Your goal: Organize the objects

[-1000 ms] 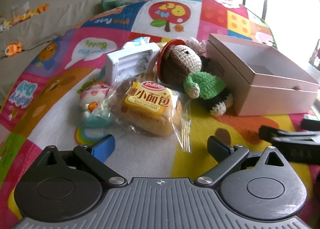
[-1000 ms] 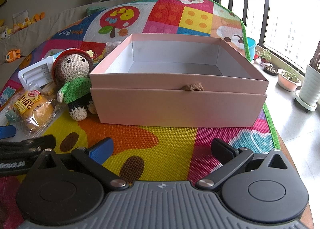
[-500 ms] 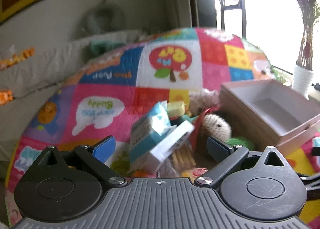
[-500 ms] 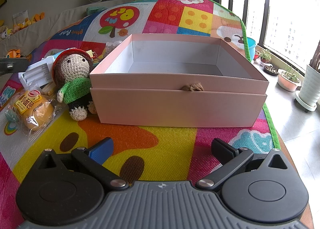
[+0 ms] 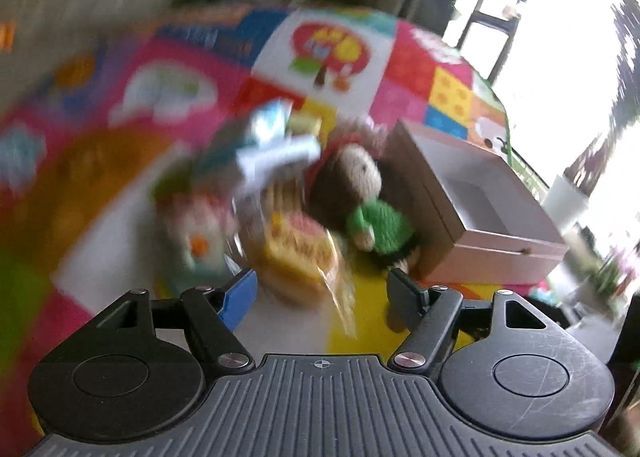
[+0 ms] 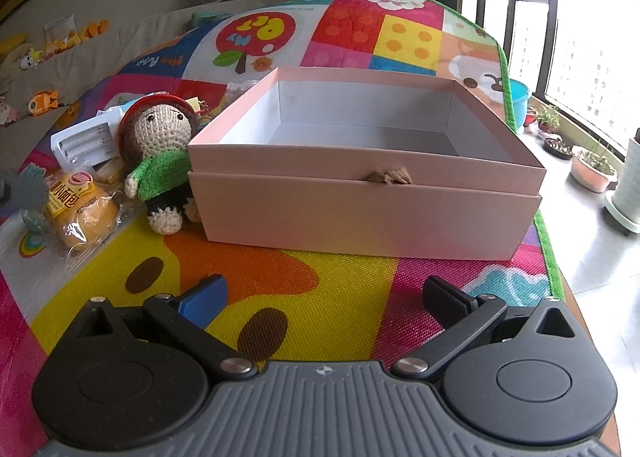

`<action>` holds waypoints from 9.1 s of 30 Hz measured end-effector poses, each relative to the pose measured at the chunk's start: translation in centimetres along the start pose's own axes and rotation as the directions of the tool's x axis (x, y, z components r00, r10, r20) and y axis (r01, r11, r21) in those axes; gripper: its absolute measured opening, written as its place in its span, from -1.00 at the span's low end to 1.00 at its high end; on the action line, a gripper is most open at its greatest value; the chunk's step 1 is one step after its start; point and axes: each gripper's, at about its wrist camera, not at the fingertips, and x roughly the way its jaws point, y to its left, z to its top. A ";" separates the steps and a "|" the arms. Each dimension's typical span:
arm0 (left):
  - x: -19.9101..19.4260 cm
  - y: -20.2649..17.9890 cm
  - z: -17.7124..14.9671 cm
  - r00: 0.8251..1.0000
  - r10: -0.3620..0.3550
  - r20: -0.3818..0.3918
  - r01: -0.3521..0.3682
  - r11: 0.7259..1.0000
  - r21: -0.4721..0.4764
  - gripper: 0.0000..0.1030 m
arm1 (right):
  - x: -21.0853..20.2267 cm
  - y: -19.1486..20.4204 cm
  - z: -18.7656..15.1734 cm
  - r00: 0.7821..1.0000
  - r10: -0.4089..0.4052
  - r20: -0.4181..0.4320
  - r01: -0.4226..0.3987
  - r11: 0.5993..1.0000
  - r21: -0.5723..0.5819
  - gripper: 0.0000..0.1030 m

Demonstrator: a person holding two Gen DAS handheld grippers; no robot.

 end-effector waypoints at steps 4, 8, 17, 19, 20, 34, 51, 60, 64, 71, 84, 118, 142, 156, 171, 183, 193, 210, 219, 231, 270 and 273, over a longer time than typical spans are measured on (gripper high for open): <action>2.2 0.3 1.1 0.999 0.037 0.012 -0.036 0.996 -0.083 0.49 | 0.0 0.1 0.0 1.000 -0.002 0.000 0.002 1.000 -0.001 1.00; 3.7 -0.1 2.5 0.989 0.121 0.084 -0.116 0.991 -0.064 0.49 | 0.0 0.1 0.0 1.000 -0.005 0.000 0.005 1.000 0.002 1.00; 4.5 0.0 1.9 0.969 0.191 0.157 -0.207 0.974 0.090 0.07 | 0.1 -0.2 0.5 0.999 0.015 -0.038 -0.015 1.000 -0.018 1.00; 3.1 0.7 1.0 0.988 0.111 0.108 -0.123 0.987 0.107 0.00 | -0.1 -0.4 0.7 0.997 0.025 -0.068 -0.027 0.999 -0.019 1.00; 2.2 1.0 0.4 0.996 0.056 0.070 -0.065 0.990 0.123 -0.01 | -0.3 -0.4 0.7 0.997 0.021 -0.074 -0.023 1.000 -0.018 1.00; -1.6 2.1 -3.6 0.999 -0.042 0.035 0.029 0.953 0.302 0.11 | -1.6 1.3 -0.6 0.991 -0.089 -0.101 0.093 0.995 0.041 1.00; -2.7 6.1 -4.3 0.980 -0.192 0.061 0.170 0.951 0.259 0.04 | -4.5 6.9 3.0 0.993 0.104 0.052 -0.092 0.978 -0.189 1.00; -9.9 12.3 1.5 0.932 -0.233 0.279 0.218 0.972 0.085 0.03 | -1.9 12.6 5.7 0.968 0.223 0.116 -0.185 0.944 -0.275 1.00; -12.0 13.8 3.1 0.926 -0.147 0.348 0.133 0.989 0.065 0.03 | 1.9 18.8 6.4 0.940 0.329 0.089 -0.279 0.893 -0.353 0.62; -11.5 14.5 3.0 0.941 -0.105 0.321 0.104 0.994 0.022 0.03 | 8.4 26.6 8.0 0.951 0.310 -0.012 -0.286 0.864 -0.414 0.02; -9.1 7.6 2.0 0.953 -0.260 0.154 0.239 0.960 0.144 0.03 | -6.0 12.1 2.2 0.950 0.312 0.030 -0.277 0.881 -0.385 -0.11; -1.1 -1.3 2.1 0.978 -0.196 0.072 0.186 0.974 0.128 -0.04 | -3.6 -6.2 7.7 0.990 0.044 0.136 -0.058 0.994 0.095 -0.10; 9.7 -2.6 5.2 0.999 -0.032 0.024 0.033 0.999 -0.034 0.08 | -6.6 -0.3 -5.1 0.978 0.056 0.200 -0.070 0.996 0.062 0.76; 5.2 0.0 0.5 0.977 -0.202 -0.062 0.204 0.978 0.036 -0.07 | -6.5 -0.8 -5.7 0.974 0.043 0.221 -0.071 0.990 0.122 0.99; 3.2 9.6 0.2 0.949 -0.313 0.028 0.314 0.949 -0.025 -0.07 | -0.2 6.7 16.1 0.982 0.186 0.032 -0.183 0.981 -0.058 1.00; 1.8 14.9 0.0 0.939 -0.336 0.069 0.343 0.925 -0.161 -0.09 | 20.0 14.9 20.9 0.969 -0.084 -0.231 0.053 0.989 -0.137 -0.06; 1.9 16.4 0.1 0.942 -0.323 0.094 0.336 0.919 -0.206 -0.09 | 15.9 16.8 16.6 0.921 -0.061 -0.384 -0.032 0.972 -0.231 -0.48; 1.7 16.1 -0.1 0.947 -0.306 0.093 0.319 0.929 -0.188 -0.09 | 8.8 24.9 20.0 0.949 0.228 -0.216 -0.288 0.908 -0.304 0.65; 0.3 18.5 -0.8 0.951 -0.291 0.107 0.309 0.916 -0.255 -0.09 | 15.3 26.6 18.7 0.933 0.177 -0.313 -0.293 0.878 -0.379 0.24; 0.8 15.6 -0.3 0.961 -0.270 0.066 0.277 0.939 -0.205 -0.09 | 1.2 14.4 12.5 0.963 0.179 -0.199 -0.251 0.866 -0.432 0.29; -3.6 10.7 -3.4 0.986 -0.154 -0.068 0.148 0.985 -0.088 -0.09 | 0.4 13.1 4.0 0.902 0.404 -0.150 -0.431 0.840 -0.328 0.27; -3.5 10.9 -3.5 0.984 -0.165 -0.068 0.158 0.983 -0.097 -0.09 | 3.6 14.3 4.6 0.884 0.409 -0.228 -0.464 0.829 -0.311 0.28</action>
